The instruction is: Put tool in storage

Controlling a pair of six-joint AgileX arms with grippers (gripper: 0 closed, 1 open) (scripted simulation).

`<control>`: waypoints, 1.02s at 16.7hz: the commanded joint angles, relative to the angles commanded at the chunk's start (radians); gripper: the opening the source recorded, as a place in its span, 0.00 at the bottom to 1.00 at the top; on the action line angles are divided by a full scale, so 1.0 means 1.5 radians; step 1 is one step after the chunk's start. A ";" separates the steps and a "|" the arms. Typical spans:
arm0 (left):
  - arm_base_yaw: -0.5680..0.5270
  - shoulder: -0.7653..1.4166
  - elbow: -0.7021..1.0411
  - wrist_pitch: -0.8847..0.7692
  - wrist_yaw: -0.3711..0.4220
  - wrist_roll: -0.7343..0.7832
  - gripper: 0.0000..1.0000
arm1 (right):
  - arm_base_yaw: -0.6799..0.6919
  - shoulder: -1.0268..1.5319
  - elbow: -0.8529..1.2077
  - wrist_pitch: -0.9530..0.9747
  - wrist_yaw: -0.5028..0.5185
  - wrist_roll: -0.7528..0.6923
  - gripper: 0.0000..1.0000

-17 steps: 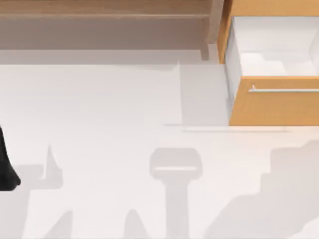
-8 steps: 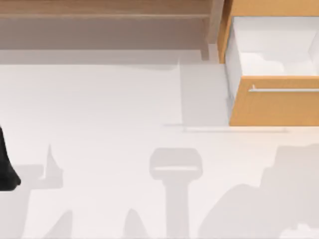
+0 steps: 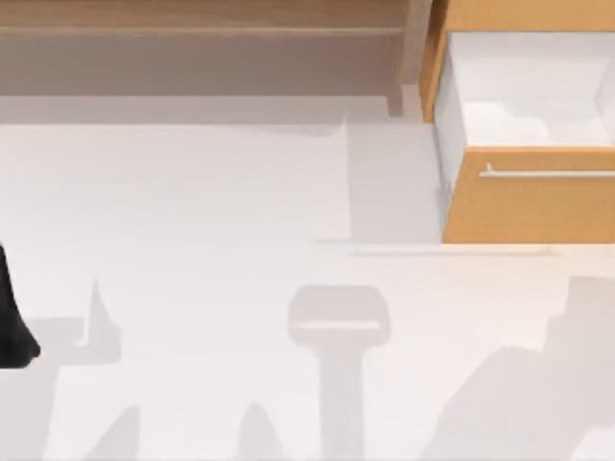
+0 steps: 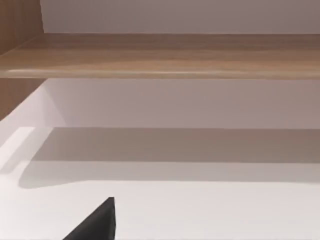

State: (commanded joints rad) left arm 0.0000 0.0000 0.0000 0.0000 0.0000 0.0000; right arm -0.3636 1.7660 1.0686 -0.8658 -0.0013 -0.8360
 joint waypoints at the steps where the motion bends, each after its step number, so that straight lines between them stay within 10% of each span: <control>1: 0.000 0.000 0.000 0.000 0.000 0.000 1.00 | 0.000 0.011 -0.015 0.029 0.000 0.000 1.00; 8: 0.000 0.000 0.000 0.000 0.000 0.000 1.00 | 0.000 0.036 -0.045 0.074 0.000 0.000 1.00; 17: 0.000 0.000 0.000 0.000 0.000 0.000 1.00 | 0.000 0.036 -0.045 0.074 0.000 0.000 0.32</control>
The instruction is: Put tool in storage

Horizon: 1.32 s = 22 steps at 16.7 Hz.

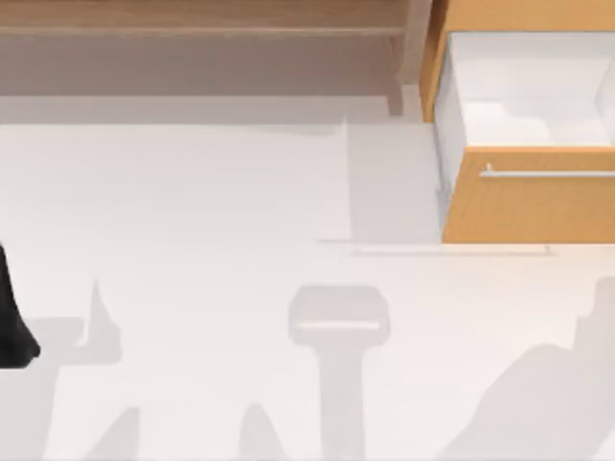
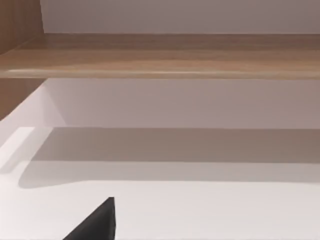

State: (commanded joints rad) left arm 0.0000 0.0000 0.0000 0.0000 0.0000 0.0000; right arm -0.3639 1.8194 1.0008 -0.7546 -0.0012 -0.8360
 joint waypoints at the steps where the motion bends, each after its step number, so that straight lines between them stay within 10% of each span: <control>1: 0.000 0.000 0.000 0.000 0.000 0.000 1.00 | 0.000 0.000 0.000 0.000 0.000 0.000 0.25; 5: 0.000 0.000 0.000 0.000 0.000 0.000 1.00 | 0.000 0.000 0.000 0.000 0.000 0.000 0.00; 22: 0.000 0.000 0.000 0.000 0.000 0.000 1.00 | 0.000 -0.040 0.042 -0.081 0.000 -0.001 0.00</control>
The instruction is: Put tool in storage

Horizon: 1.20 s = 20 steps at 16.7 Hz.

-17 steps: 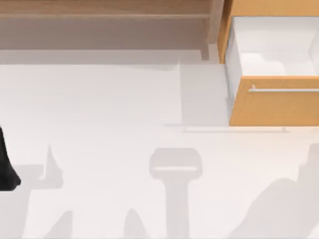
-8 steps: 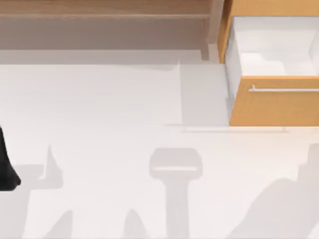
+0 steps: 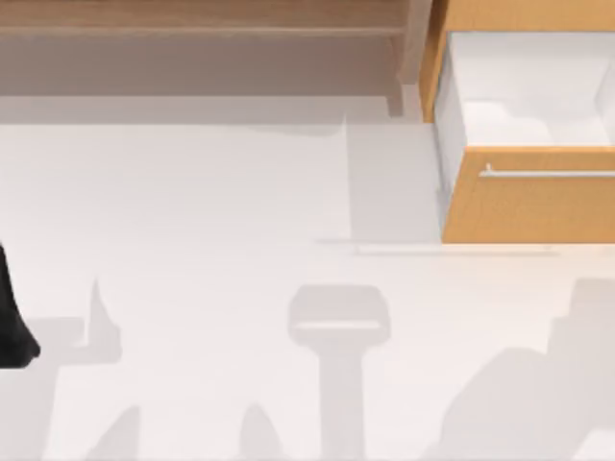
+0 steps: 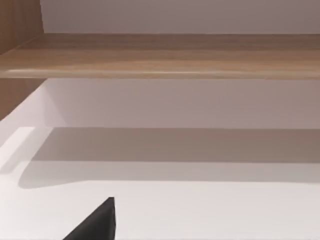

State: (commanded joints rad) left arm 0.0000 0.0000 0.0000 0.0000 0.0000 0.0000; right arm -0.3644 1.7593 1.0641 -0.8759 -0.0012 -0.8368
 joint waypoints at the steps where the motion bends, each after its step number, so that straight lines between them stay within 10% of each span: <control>1: 0.000 0.000 0.000 0.000 0.000 0.000 1.00 | 0.000 0.000 0.000 0.000 0.000 0.000 0.00; 20: 0.000 0.000 0.000 0.000 0.000 0.000 1.00 | 0.272 0.149 0.530 -0.104 0.059 0.424 0.00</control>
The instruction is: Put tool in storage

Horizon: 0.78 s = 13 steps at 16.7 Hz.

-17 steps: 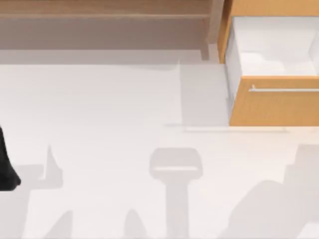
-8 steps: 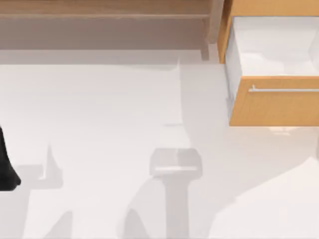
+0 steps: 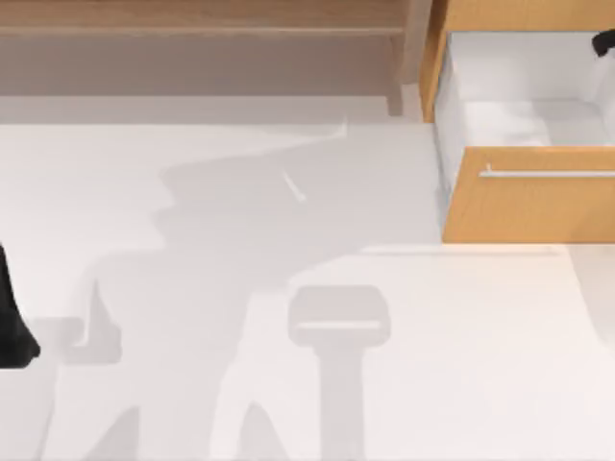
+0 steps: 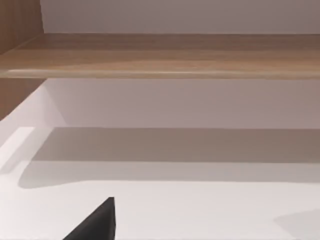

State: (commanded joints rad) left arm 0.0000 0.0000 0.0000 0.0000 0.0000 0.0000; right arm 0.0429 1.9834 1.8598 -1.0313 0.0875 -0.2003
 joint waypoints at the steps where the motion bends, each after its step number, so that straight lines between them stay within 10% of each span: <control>1: 0.000 0.000 0.000 0.000 0.000 0.000 1.00 | 0.019 0.035 0.020 -0.010 -0.010 0.028 0.00; 13: 0.000 0.000 0.000 0.000 0.000 0.000 1.00 | 0.064 0.214 0.068 -0.063 -0.052 0.240 0.00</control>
State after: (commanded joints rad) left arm 0.0000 0.0000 0.0000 0.0000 0.0000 0.0000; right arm 0.1386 2.3049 1.9612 -1.1255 0.0097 0.1590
